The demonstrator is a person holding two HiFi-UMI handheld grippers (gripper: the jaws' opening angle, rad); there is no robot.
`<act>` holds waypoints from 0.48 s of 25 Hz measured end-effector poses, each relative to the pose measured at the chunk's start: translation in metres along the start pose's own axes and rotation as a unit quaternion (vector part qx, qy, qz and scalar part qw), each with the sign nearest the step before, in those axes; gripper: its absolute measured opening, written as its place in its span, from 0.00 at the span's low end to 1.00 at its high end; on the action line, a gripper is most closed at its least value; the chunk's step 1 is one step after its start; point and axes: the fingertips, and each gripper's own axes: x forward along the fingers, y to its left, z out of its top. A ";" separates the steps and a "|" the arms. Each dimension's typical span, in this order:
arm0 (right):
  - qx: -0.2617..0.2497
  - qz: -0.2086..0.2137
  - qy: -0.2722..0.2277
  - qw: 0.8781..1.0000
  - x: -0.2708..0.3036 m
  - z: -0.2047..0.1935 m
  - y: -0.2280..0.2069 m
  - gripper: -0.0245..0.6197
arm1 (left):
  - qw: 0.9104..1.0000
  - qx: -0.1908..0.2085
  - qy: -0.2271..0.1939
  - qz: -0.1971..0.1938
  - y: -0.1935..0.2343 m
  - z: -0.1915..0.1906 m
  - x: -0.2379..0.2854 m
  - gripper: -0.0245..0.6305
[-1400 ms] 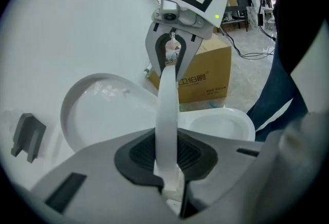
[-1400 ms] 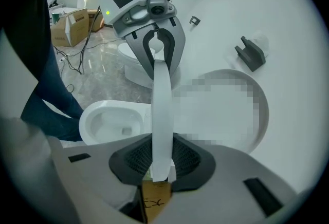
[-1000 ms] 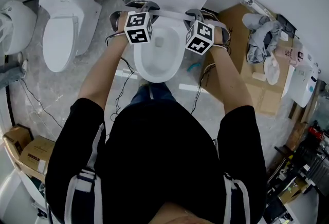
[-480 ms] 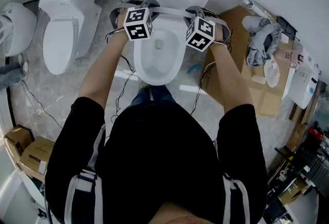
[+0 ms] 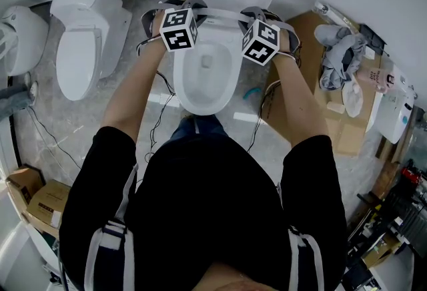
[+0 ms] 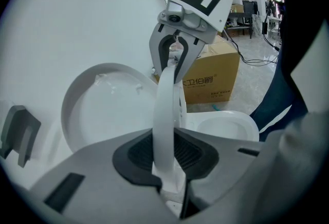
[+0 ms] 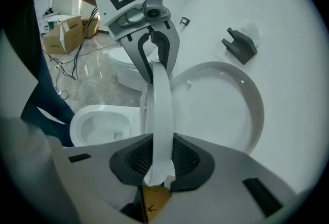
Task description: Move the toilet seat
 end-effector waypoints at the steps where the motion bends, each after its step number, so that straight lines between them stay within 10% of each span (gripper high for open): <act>1: 0.001 0.001 0.000 1.000 0.000 0.000 -0.001 0.18 | 1.000 -0.001 0.000 0.000 0.001 0.000 0.000 0.16; 12: 0.007 0.006 -0.002 1.000 0.007 0.001 -0.016 0.18 | 1.000 -0.008 0.000 -0.003 0.016 -0.002 0.006 0.17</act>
